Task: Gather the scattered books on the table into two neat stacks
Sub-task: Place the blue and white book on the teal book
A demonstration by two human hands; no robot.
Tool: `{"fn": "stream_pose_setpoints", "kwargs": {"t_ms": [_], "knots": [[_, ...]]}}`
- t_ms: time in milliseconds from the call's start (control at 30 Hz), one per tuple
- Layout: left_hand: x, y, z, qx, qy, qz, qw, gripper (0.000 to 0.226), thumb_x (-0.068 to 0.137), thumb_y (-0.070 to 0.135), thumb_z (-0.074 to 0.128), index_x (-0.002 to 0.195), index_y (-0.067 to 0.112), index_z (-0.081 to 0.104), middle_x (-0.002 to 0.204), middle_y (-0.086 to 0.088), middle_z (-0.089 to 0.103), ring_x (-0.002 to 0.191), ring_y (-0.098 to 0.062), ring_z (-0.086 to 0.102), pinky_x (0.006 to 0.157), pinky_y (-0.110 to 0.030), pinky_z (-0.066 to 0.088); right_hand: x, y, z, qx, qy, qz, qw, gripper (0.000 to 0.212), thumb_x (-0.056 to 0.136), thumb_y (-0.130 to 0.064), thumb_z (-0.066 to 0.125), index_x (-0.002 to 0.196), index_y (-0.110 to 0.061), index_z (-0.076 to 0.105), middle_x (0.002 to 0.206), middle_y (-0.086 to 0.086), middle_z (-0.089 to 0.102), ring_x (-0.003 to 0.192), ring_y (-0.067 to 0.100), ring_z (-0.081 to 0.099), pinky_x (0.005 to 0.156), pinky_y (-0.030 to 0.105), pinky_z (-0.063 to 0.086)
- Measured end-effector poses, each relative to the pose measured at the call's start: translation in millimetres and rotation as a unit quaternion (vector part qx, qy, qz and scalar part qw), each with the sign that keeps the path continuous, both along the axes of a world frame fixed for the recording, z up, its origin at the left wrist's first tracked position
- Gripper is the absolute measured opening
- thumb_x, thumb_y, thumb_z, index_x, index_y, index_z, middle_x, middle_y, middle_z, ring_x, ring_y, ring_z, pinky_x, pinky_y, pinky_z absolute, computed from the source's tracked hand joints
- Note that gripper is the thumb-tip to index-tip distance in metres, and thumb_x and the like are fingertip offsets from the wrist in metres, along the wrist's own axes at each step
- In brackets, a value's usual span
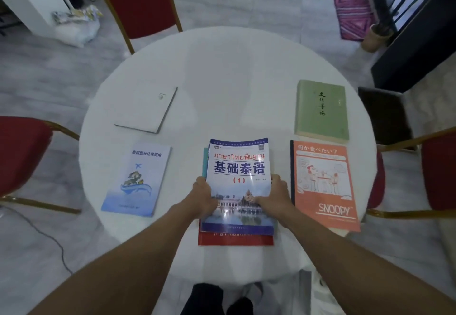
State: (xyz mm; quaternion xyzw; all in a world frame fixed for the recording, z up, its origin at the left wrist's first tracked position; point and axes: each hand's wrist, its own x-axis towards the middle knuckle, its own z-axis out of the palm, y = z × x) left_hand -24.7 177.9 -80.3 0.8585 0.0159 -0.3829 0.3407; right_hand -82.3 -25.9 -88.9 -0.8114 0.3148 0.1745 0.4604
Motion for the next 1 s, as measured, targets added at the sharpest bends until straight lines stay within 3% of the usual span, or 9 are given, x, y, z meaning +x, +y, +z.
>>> {"fn": "stream_pose_setpoints", "kwargs": {"t_ms": [67,167,333,500,667,800,1000], "knots": [[-9,3,-5,0.080,-0.071,-0.064,0.992,0.050,0.095,0.018,0.058,0.133,0.001,0.031,0.133,-0.015,0.037,0.114,-0.019,0.044,0.091,-0.027,0.047,-6,1,-2,-0.035,0.003,0.037,0.999,0.069,0.080,-0.005,0.077,0.138,-0.017,0.040,0.135,0.009,0.036,0.123,0.026,0.046,0.103,0.044,0.051],[-19,3,-8,0.140,-0.111,-0.107,0.978,0.047,0.096,0.015,0.054,0.135,-0.001,0.032,0.132,-0.017,0.038,0.119,-0.024,0.045,0.099,-0.031,0.047,-11,1,-2,-0.026,-0.001,0.069,0.997,0.065,0.083,-0.009,0.075,0.137,-0.020,0.042,0.136,0.007,0.032,0.127,0.025,0.042,0.106,0.038,0.048],[-23,1,-14,0.148,-0.100,-0.084,0.980,0.048,0.093,0.009,0.060,0.132,0.001,0.033,0.133,-0.016,0.033,0.115,-0.025,0.051,0.088,-0.031,0.053,-10,0,2,-0.039,0.015,0.105,0.994,0.064,0.083,-0.014,0.077,0.136,-0.016,0.042,0.136,0.008,0.030,0.127,0.025,0.043,0.101,0.033,0.050],[-21,5,-19,0.135,-0.094,-0.066,0.984,0.047,0.094,0.015,0.061,0.133,0.005,0.036,0.136,-0.013,0.033,0.117,-0.024,0.051,0.090,-0.034,0.056,-8,5,-2,-0.069,0.020,0.091,0.993,0.064,0.082,-0.032,0.081,0.132,-0.016,0.043,0.137,0.009,0.034,0.123,0.025,0.046,0.102,0.033,0.049],[-15,8,-21,0.128,-0.106,-0.062,0.984,0.041,0.096,0.006,0.053,0.133,0.003,0.036,0.138,-0.014,0.032,0.121,-0.025,0.048,0.093,-0.034,0.054,-5,4,-8,-0.111,0.039,0.128,0.985,0.076,0.081,-0.042,0.079,0.138,-0.013,0.038,0.138,0.010,0.031,0.125,0.027,0.042,0.105,0.033,0.044],[-10,6,-23,0.137,-0.098,-0.074,0.983,0.046,0.096,0.008,0.057,0.135,0.002,0.035,0.139,-0.014,0.031,0.123,-0.025,0.048,0.097,-0.035,0.053,-4,3,-10,-0.105,0.049,0.138,0.984,0.083,0.082,-0.043,0.078,0.143,-0.010,0.033,0.139,0.011,0.028,0.128,0.027,0.039,0.108,0.032,0.039],[-7,-1,-20,0.161,-0.092,-0.071,0.980,0.058,0.089,0.012,0.067,0.135,0.006,0.032,0.138,-0.013,0.031,0.118,-0.020,0.043,0.099,-0.032,0.048,-4,0,-10,-0.091,0.041,0.128,0.987,0.074,0.080,-0.038,0.081,0.136,-0.014,0.040,0.133,0.009,0.032,0.125,0.026,0.042,0.106,0.032,0.042]]}}
